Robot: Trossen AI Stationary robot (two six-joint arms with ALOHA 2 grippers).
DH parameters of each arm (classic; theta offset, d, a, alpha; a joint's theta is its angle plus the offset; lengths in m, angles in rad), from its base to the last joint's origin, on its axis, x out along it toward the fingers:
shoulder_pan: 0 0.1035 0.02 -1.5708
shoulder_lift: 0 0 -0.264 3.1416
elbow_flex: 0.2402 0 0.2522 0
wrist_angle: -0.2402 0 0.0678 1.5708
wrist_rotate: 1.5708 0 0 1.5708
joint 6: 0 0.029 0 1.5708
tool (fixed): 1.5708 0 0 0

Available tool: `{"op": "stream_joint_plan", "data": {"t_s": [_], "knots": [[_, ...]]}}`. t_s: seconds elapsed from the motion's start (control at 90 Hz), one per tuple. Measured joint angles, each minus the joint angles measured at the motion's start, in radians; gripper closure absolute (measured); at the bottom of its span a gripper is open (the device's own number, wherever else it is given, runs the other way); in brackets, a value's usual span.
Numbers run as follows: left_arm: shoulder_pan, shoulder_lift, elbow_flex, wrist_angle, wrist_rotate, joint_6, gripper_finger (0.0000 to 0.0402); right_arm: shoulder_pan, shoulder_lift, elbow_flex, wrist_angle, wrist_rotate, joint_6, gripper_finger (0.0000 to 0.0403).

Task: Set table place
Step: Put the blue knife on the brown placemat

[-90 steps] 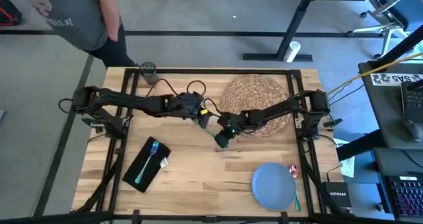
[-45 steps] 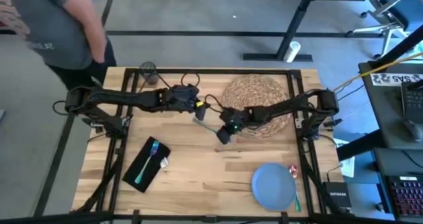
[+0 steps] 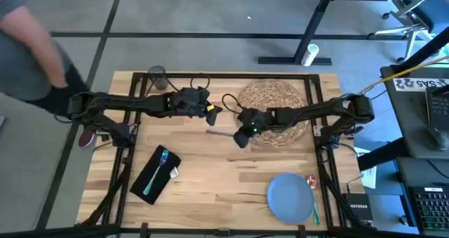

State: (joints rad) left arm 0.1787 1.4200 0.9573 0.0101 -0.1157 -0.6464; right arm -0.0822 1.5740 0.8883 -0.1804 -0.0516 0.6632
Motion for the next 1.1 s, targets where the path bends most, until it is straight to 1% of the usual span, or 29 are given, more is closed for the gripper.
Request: {"op": "stream_joint_plan", "data": {"t_s": [0.233,0.356,0.589,0.833,1.1], "knots": [[0.006,0.000,0.000,0.000,0.000,0.003,0.0402,-0.121,-0.045,0.000,-0.144,0.024,-0.120,0.0403],[0.006,0.001,0.000,-0.001,0.000,0.004,0.0402,-0.189,-0.056,0.000,-0.191,0.024,-0.174,0.0403],[0.005,0.001,0.000,-0.002,0.000,0.005,0.0402,-0.279,-0.102,0.002,-0.291,0.035,-0.250,0.0403],[0.005,0.001,0.000,-0.003,0.001,0.008,0.0402,-0.347,-0.210,0.002,-0.427,0.101,-0.292,0.0403],[0.005,0.001,0.000,-0.003,0.001,0.008,0.0402,-0.379,-0.365,0.002,-0.583,0.181,-0.298,0.0403]]}}
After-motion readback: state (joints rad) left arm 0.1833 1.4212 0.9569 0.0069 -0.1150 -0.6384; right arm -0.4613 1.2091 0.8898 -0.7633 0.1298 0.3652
